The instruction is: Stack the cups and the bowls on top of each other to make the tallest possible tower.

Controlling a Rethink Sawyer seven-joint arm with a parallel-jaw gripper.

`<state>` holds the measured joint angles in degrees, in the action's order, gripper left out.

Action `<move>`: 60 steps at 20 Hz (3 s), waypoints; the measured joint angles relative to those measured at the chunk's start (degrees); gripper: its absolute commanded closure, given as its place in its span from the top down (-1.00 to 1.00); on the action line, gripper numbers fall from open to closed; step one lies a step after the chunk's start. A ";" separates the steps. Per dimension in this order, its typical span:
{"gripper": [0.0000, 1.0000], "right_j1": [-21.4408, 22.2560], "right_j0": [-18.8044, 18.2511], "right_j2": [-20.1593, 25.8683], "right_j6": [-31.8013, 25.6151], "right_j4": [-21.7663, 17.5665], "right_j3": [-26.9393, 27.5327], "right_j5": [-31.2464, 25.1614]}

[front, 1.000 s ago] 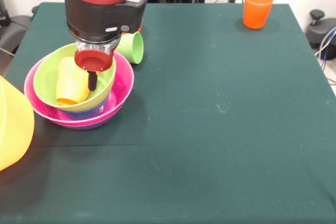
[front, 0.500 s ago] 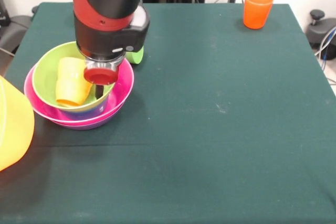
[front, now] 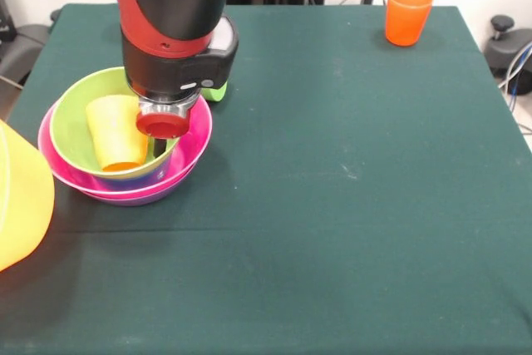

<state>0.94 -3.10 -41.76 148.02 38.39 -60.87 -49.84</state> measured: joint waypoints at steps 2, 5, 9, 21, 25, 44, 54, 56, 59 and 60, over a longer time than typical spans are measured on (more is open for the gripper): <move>1.00 0.00 0.02 0.00 0.00 0.00 0.00 0.00; 1.00 0.05 0.04 0.00 0.00 0.00 -0.02 0.00; 1.00 0.23 0.10 -0.07 0.00 0.00 -0.04 0.01; 1.00 0.75 6.48 -4.06 1.28 0.01 -3.16 0.51; 1.00 2.13 8.90 -4.09 1.32 0.01 -6.02 3.79; 1.00 8.34 7.66 -3.05 1.32 0.00 -15.74 15.33; 1.00 10.76 5.96 -1.81 1.32 0.00 -18.58 15.33; 1.00 11.13 5.39 -1.47 1.32 0.00 -18.77 15.33; 1.00 11.43 4.53 -1.01 1.32 0.01 -18.79 15.40; 1.00 11.44 4.38 -0.91 1.32 0.01 -18.80 15.49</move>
<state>12.39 1.27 -42.67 149.34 38.40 -79.68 -34.36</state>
